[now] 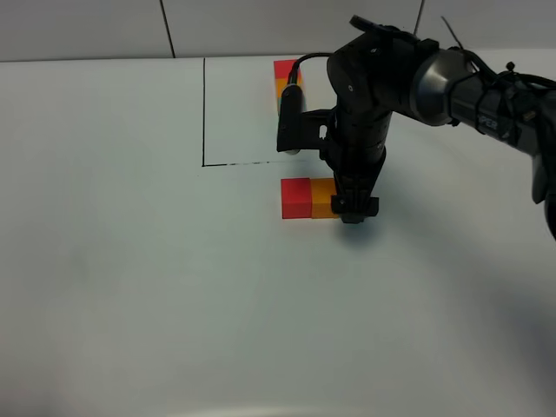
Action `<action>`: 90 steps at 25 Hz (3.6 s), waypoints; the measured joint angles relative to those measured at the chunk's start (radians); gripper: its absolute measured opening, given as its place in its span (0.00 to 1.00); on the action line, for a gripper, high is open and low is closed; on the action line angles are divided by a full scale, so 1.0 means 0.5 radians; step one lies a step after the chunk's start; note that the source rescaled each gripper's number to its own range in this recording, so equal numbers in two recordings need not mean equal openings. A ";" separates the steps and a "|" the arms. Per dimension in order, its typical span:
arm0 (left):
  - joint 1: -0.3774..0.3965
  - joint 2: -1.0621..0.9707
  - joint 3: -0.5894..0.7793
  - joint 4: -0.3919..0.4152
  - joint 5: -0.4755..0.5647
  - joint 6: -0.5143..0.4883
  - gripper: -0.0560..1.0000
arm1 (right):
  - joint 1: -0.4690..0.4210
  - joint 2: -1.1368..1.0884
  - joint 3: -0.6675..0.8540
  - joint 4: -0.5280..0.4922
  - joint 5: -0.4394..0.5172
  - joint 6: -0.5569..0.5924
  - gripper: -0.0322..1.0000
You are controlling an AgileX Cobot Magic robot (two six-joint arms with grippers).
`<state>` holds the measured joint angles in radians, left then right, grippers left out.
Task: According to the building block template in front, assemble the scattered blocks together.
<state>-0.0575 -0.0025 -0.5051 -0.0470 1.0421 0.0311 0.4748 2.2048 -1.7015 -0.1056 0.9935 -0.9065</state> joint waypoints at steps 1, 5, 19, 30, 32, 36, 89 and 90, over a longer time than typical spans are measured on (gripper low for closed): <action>0.000 0.000 0.000 0.000 0.000 0.000 0.75 | 0.000 0.027 -0.017 0.017 -0.014 -0.029 0.80; 0.000 0.000 0.000 0.000 0.000 0.000 0.75 | 0.000 0.093 -0.066 0.097 -0.075 -0.129 0.80; 0.000 0.000 0.000 0.000 0.000 0.000 0.75 | 0.000 0.126 -0.069 0.230 -0.134 -0.259 0.18; 0.000 0.000 0.000 0.000 0.000 0.000 0.75 | 0.000 0.119 -0.078 0.182 -0.103 0.127 0.04; 0.000 0.000 0.000 0.000 0.000 0.000 0.75 | 0.000 0.094 -0.078 0.180 -0.103 0.412 0.04; 0.000 0.000 0.000 0.000 0.000 0.000 0.75 | 0.000 0.039 -0.082 0.224 -0.088 1.208 0.04; 0.000 0.000 0.000 0.000 0.000 0.000 0.75 | -0.249 -0.267 -0.082 0.231 0.287 2.298 0.97; 0.000 0.000 0.000 0.000 0.000 0.000 0.75 | -0.294 -0.306 -0.082 0.229 0.321 2.242 0.96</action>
<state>-0.0575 -0.0025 -0.5051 -0.0470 1.0421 0.0311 0.3275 2.0516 -1.7427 0.0090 1.1542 0.2145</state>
